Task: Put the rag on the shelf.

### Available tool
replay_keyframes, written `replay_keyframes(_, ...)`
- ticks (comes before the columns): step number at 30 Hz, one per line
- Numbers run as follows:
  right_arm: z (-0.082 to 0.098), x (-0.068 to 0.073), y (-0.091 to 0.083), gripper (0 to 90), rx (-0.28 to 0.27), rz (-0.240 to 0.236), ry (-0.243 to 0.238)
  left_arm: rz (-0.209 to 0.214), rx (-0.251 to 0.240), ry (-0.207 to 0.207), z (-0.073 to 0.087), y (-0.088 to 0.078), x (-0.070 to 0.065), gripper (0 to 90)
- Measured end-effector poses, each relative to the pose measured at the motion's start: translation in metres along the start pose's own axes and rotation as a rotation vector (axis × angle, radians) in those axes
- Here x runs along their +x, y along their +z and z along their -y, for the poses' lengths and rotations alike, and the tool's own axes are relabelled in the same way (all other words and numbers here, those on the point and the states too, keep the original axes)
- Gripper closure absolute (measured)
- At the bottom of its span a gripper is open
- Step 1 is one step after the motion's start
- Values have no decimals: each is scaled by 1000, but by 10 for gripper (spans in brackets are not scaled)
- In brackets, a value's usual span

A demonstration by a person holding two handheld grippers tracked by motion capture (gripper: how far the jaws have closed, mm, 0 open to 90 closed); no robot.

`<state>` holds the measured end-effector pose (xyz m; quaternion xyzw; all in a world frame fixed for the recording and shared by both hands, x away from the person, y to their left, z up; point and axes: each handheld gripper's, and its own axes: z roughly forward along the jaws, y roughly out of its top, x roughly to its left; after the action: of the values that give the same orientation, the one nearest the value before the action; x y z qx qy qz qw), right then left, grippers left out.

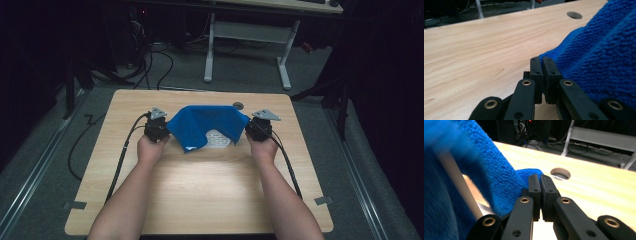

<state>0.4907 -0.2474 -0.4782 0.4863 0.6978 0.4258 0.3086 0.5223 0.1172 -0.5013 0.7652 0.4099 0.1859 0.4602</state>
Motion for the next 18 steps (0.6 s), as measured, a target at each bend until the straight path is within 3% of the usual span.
replay_keyframes(10, 8, 2, 3, 877, 36, 5, 0, 8, -7, -30, 8, 0, -2, 845)
replay_keyframes(18, 9, -2, -3, 788, 30, 12, 10, -11, -17, -53, 5, -4, -2, 703)
